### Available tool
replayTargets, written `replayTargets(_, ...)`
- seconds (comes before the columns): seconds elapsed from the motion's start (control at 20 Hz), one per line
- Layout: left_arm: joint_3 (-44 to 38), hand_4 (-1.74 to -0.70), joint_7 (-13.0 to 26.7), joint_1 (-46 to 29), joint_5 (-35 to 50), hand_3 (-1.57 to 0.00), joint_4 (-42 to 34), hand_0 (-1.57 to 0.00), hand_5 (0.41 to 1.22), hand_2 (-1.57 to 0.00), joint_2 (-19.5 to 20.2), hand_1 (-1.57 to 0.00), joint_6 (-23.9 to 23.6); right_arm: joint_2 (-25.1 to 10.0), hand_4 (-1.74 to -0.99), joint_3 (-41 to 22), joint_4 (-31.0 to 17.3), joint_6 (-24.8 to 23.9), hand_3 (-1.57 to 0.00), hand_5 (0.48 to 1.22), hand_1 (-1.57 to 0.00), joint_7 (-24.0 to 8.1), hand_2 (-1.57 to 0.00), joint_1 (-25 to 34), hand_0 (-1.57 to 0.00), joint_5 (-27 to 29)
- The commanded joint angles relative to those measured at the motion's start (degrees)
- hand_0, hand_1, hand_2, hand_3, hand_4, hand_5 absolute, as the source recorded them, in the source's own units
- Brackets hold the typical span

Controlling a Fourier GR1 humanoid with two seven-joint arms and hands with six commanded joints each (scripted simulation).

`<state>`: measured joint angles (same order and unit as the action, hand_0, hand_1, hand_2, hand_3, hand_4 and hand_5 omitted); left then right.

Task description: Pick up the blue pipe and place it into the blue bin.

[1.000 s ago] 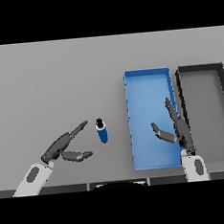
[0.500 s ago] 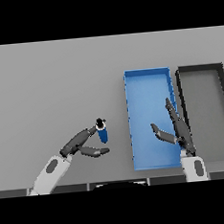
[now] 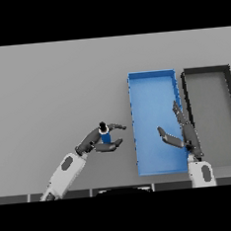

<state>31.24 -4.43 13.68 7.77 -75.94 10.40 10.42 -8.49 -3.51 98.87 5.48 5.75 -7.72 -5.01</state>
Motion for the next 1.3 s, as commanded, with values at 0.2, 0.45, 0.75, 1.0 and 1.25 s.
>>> replayTargets(0.2, 0.2, -1.57, -2.5, -1.9, -0.1, -1.16, -0.5, -1.11, 1.06, -1.21, -1.2, -1.17, -1.3, -0.4, -1.259, 0.1, -0.7, 0.4, 0.0, 0.614, 0.0, 1.0, 0.0, 0.2, 0.0, -0.1)
replayTargets(0.45, 1.9, -1.68, -5.8, -2.0, -2.8, -1.37, -2.2, -1.42, 1.168, -1.45, -1.8, -1.44, -4.5, -0.3, -1.25, -0.3, -1.6, 0.4, 0.0, 0.622, 0.0, 0.7, 0.0, 1.3, 0.0, -0.7)
replayTargets(0.75, 2.3, -1.72, -6.1, 0.4, -1.2, -1.44, -9.3, -1.53, 1.207, -1.54, -1.8, -1.54, -3.7, -1.1, -1.228, 0.3, -1.0, 0.2, 0.0, 0.629, 0.0, 0.1, 0.0, 0.5, 0.0, -0.9)
replayTargets(1.0, 3.1, -1.72, 0.2, 3.0, 0.4, -1.45, -14.5, -1.56, 1.216, -1.56, -2.0, -1.56, -2.7, -0.8, -1.215, 0.2, -1.4, 0.3, 0.0, 0.639, 0.0, 2.4, 0.0, 0.4, 0.0, -0.9)
replayTargets(1.25, 3.5, -1.73, 2.2, 3.7, 0.4, -1.44, -14.7, -1.57, 1.219, -1.57, -2.0, -1.57, -1.9, -0.6, -1.184, 0.2, -1.2, 0.1, 0.0, 0.629, 0.0, 1.4, 0.0, -0.7, 0.0, -0.9)
